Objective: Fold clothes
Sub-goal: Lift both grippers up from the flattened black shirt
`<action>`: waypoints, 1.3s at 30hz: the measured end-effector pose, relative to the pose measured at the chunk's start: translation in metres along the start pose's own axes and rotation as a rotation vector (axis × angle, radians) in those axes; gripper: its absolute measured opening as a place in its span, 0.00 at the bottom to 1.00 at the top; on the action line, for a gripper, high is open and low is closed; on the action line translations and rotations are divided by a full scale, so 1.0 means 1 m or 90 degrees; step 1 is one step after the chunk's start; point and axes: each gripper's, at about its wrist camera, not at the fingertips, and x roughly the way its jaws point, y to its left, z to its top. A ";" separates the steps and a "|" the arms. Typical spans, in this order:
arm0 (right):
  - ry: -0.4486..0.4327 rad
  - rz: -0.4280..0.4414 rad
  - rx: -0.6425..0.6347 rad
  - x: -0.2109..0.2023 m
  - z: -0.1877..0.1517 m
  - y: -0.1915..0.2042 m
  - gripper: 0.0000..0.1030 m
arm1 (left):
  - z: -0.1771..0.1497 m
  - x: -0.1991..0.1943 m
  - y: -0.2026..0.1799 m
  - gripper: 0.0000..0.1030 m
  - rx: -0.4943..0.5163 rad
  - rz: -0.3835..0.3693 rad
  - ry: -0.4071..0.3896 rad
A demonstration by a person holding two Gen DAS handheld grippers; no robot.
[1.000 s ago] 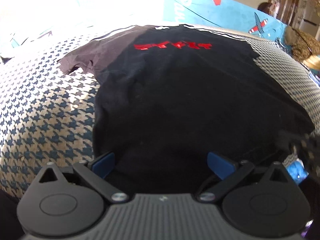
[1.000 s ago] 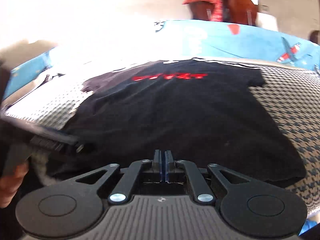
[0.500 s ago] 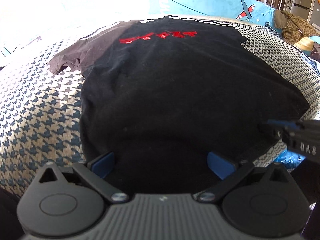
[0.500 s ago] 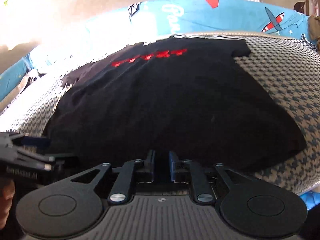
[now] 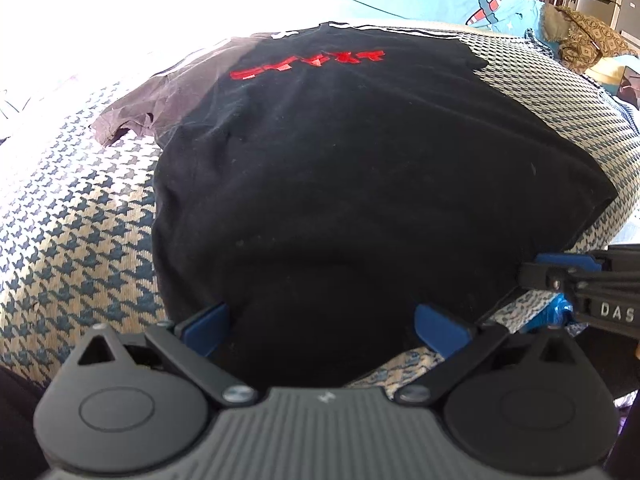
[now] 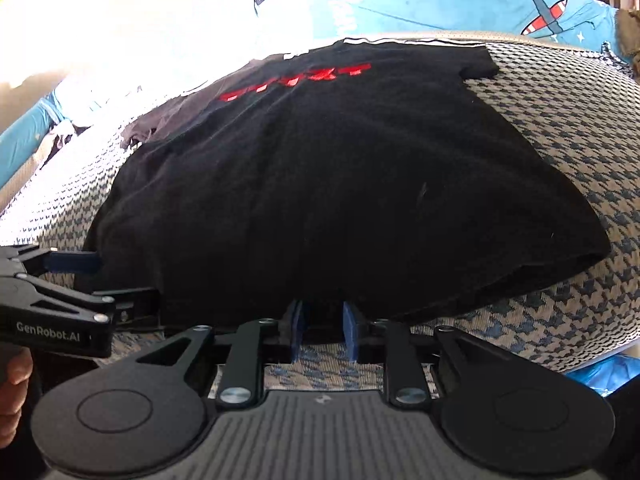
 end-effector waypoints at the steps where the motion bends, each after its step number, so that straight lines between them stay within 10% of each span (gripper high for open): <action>1: 0.007 0.001 0.001 0.000 -0.001 0.000 0.24 | 0.000 0.000 0.000 1.00 -0.002 -0.004 0.001; 18: -0.038 0.022 0.024 -0.021 0.012 -0.005 0.24 | 0.012 -0.015 0.001 1.00 -0.035 -0.043 -0.027; 39: -0.060 0.030 0.086 0.005 0.123 -0.083 0.30 | 0.096 0.025 0.009 1.00 -0.008 -0.016 -0.013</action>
